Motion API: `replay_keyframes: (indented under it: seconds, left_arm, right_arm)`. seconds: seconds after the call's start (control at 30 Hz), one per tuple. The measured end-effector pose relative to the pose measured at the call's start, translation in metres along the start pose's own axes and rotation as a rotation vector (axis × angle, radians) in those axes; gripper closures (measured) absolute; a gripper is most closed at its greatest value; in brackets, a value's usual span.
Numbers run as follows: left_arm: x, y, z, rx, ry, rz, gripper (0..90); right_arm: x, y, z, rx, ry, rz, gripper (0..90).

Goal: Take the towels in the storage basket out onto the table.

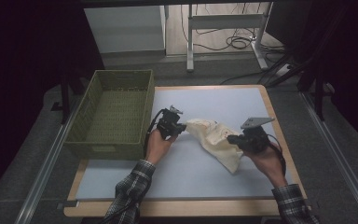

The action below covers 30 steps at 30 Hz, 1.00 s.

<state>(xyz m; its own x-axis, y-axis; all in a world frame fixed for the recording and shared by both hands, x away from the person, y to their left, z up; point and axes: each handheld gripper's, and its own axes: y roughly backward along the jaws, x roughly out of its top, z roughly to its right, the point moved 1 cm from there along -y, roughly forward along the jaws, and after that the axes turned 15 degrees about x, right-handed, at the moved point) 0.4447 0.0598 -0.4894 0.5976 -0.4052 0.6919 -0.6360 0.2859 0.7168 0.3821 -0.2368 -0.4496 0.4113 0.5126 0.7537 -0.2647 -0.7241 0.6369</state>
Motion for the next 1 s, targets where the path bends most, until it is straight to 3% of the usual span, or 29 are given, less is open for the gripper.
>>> replay_keyframes:
  seconds: [0.17,0.23,0.3,0.33,0.37,0.43,0.47,0.6,0.77,1.0]
  left_arm:
    - [0.033,-0.001,-0.005,0.081,-0.027,0.023,86.9]
    - [0.051,-0.008,-0.010,0.159,-0.040,0.012,86.4]
    - [0.061,-0.014,-0.013,0.228,-0.030,-0.013,75.4]
    - [0.064,-0.014,-0.013,0.244,-0.025,-0.016,62.9]
    - [0.065,-0.014,-0.011,0.244,-0.028,-0.016,54.5]
    - [0.061,-0.013,-0.004,0.218,-0.063,-0.011,50.0]
    - [0.058,-0.013,-0.001,0.210,-0.078,-0.010,48.3]
    - [0.039,-0.012,0.012,0.089,-0.081,-0.020,46.2]
    - [0.010,-0.008,0.029,-0.036,-0.083,-0.040,46.7]
    - [-0.026,-0.002,0.050,-0.164,-0.085,-0.034,43.9]
  right_arm:
    - [0.025,0.021,0.029,-0.104,-0.017,0.018,85.8]
    - [0.036,0.026,0.046,-0.158,-0.034,0.017,85.8]
    - [0.043,0.030,0.068,-0.235,-0.064,0.011,83.8]
    - [0.044,0.033,0.081,-0.277,-0.110,0.007,78.0]
    - [0.044,0.034,0.087,-0.288,-0.132,0.007,73.7]
    - [0.038,0.038,0.093,-0.280,-0.152,0.022,72.8]
    - [0.033,0.039,0.092,-0.252,-0.153,0.032,72.5]
    - [0.010,0.036,0.084,-0.188,-0.158,0.017,72.4]
    - [-0.023,0.029,0.061,-0.100,-0.150,-0.007,72.2]
    - [-0.062,0.024,0.033,-0.051,-0.163,-0.024,69.2]
